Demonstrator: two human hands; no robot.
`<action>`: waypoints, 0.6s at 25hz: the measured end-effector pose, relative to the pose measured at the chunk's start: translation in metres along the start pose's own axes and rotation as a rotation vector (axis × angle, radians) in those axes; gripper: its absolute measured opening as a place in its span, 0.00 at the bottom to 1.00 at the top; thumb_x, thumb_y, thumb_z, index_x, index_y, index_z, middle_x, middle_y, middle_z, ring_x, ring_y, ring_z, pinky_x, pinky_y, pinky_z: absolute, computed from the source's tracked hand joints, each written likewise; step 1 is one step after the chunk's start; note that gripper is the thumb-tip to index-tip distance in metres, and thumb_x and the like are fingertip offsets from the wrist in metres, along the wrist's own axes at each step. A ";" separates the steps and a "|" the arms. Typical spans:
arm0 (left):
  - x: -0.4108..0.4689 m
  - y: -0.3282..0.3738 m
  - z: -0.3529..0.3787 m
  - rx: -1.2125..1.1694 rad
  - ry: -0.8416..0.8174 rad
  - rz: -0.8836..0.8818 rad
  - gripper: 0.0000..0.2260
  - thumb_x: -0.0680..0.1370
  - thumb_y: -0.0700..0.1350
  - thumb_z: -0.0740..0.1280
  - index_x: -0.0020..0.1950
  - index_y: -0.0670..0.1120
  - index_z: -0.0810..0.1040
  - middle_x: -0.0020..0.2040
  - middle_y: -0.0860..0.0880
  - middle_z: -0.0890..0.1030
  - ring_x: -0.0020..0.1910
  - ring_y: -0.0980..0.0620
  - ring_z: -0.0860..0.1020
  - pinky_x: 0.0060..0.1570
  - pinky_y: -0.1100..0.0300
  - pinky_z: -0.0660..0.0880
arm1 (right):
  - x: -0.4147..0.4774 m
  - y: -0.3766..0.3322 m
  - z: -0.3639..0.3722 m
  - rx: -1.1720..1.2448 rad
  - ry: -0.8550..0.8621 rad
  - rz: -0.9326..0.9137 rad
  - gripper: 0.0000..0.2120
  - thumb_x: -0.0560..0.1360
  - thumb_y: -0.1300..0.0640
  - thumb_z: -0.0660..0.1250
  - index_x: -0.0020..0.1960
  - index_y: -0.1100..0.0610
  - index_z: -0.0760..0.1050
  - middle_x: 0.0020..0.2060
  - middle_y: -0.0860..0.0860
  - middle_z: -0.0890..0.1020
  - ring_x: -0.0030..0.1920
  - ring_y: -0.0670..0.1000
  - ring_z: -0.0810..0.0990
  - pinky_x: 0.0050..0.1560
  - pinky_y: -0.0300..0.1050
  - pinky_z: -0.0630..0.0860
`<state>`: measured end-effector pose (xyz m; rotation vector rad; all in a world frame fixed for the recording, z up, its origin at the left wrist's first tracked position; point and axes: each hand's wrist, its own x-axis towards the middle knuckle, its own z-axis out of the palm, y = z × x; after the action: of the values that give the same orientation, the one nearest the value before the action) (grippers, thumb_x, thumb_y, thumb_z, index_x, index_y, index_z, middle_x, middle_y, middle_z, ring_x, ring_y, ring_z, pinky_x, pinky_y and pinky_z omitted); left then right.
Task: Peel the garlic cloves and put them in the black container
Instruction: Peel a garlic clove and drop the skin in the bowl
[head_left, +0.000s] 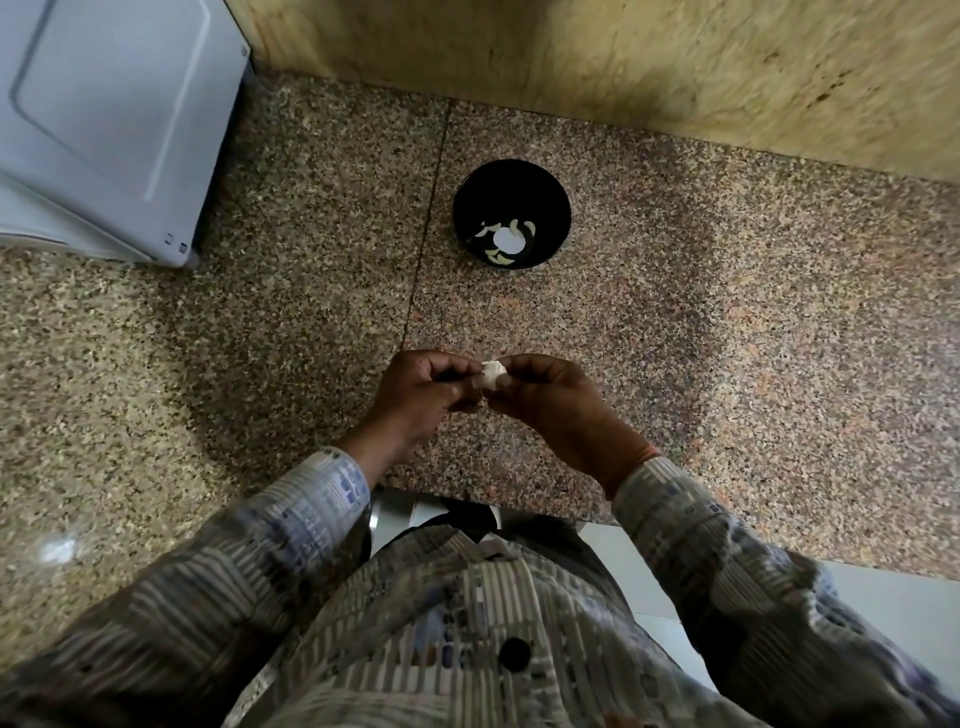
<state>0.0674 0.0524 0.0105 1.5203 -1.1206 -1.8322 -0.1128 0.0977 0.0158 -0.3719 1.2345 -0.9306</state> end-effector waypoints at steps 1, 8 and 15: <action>0.000 0.000 -0.002 0.005 -0.010 -0.005 0.05 0.74 0.33 0.76 0.48 0.39 0.86 0.46 0.42 0.87 0.42 0.48 0.85 0.40 0.57 0.82 | 0.000 0.001 0.001 0.013 -0.001 0.007 0.08 0.79 0.71 0.67 0.56 0.65 0.81 0.53 0.64 0.85 0.53 0.58 0.85 0.56 0.51 0.84; -0.007 -0.011 -0.006 0.420 0.123 0.268 0.04 0.78 0.44 0.71 0.46 0.47 0.85 0.38 0.52 0.86 0.38 0.50 0.84 0.38 0.53 0.82 | 0.007 0.015 0.018 0.019 0.071 -0.025 0.09 0.79 0.69 0.68 0.58 0.69 0.79 0.53 0.65 0.84 0.53 0.61 0.85 0.58 0.54 0.82; -0.008 -0.019 -0.008 0.363 0.226 0.156 0.07 0.80 0.43 0.66 0.47 0.48 0.84 0.40 0.51 0.85 0.37 0.49 0.83 0.39 0.50 0.82 | 0.014 0.030 0.038 0.057 0.102 0.004 0.09 0.79 0.69 0.69 0.58 0.70 0.80 0.55 0.69 0.83 0.54 0.62 0.83 0.63 0.57 0.80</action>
<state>0.0794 0.0670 -0.0010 1.7310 -1.4689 -1.3653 -0.0655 0.0961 -0.0013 -0.2795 1.2984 -0.9887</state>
